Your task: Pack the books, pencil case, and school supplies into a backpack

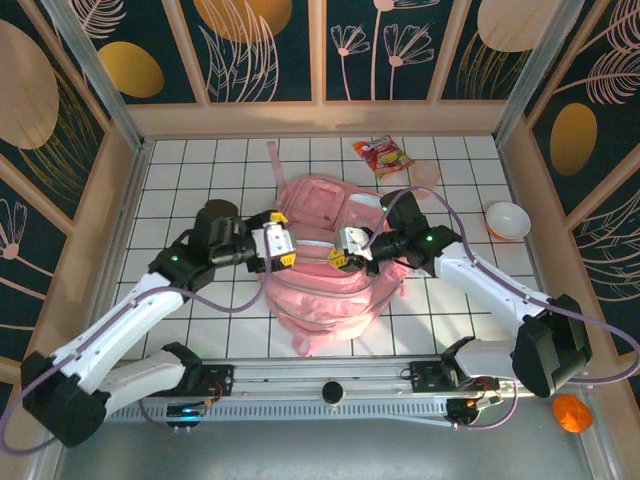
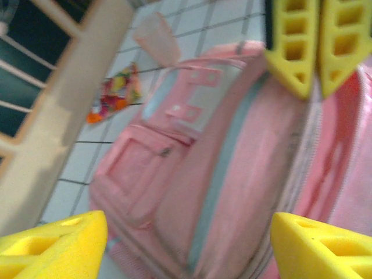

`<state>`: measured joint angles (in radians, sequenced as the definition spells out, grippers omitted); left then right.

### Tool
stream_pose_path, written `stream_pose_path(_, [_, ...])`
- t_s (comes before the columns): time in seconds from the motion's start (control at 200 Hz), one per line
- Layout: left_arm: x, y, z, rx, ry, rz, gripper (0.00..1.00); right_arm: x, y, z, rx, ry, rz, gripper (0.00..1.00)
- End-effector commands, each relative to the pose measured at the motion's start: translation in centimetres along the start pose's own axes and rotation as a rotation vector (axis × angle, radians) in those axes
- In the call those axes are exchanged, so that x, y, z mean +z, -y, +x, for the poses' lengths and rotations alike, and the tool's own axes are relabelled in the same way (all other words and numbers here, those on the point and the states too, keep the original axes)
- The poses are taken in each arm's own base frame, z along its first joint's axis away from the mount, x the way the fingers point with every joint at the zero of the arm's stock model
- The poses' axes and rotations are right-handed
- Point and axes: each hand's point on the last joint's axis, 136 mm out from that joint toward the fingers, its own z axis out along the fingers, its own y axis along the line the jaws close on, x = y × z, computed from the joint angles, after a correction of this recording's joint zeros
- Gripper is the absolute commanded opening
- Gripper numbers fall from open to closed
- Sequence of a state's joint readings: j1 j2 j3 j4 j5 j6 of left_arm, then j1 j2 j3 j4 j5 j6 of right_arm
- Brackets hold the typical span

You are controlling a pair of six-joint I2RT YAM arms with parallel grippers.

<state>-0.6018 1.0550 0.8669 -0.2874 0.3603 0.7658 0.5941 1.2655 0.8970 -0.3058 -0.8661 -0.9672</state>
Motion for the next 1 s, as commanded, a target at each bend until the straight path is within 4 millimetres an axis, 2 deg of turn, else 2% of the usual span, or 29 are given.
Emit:
stream_pose_path(0.0, [1.6,0.8,-0.2,0.073,0.027,0.044,0.75,-0.6,0.5,-3.3,-0.094,0.096,-0.017,0.00])
stream_pose_path(0.125, [2.6,1.2,-0.8,0.081,0.052,0.076,0.75,-0.6,0.6,-3.4,-0.088,0.096,-0.015,0.00])
stream_pose_path(0.405, [3.6,3.3,-0.5,0.091,0.067,0.164,0.75,-0.7,1.1,-4.0,-0.084,0.111,-0.007,0.00])
stream_pose_path(0.54, [3.8,3.0,-0.4,0.108,0.062,0.134,0.74,-0.5,1.4,-4.2,-0.072,0.116,-0.018,0.00])
stream_pose_path(0.681, [4.1,0.4,-0.7,0.099,0.055,-0.005,0.48,-0.4,1.4,-4.2,-0.054,0.119,-0.029,0.00])
stream_pose_path(0.771, [3.5,-1.2,-0.6,0.065,0.031,-0.093,0.31,-0.6,1.8,-4.2,-0.027,0.126,-0.014,0.00])
stream_pose_path(0.846, [2.6,-1.7,-0.3,0.018,0.004,-0.132,0.11,-0.9,2.6,-4.0,-0.006,0.134,0.009,0.00])
stream_pose_path(0.901, [1.8,-1.7,0.0,-0.026,-0.019,-0.146,0.00,-0.8,3.3,-3.9,-0.003,0.136,0.031,0.00])
stream_pose_path(0.996, [0.6,-1.2,1.0,-0.104,-0.064,-0.151,0.00,-0.3,4.7,-4.0,0.004,0.148,0.061,0.00])
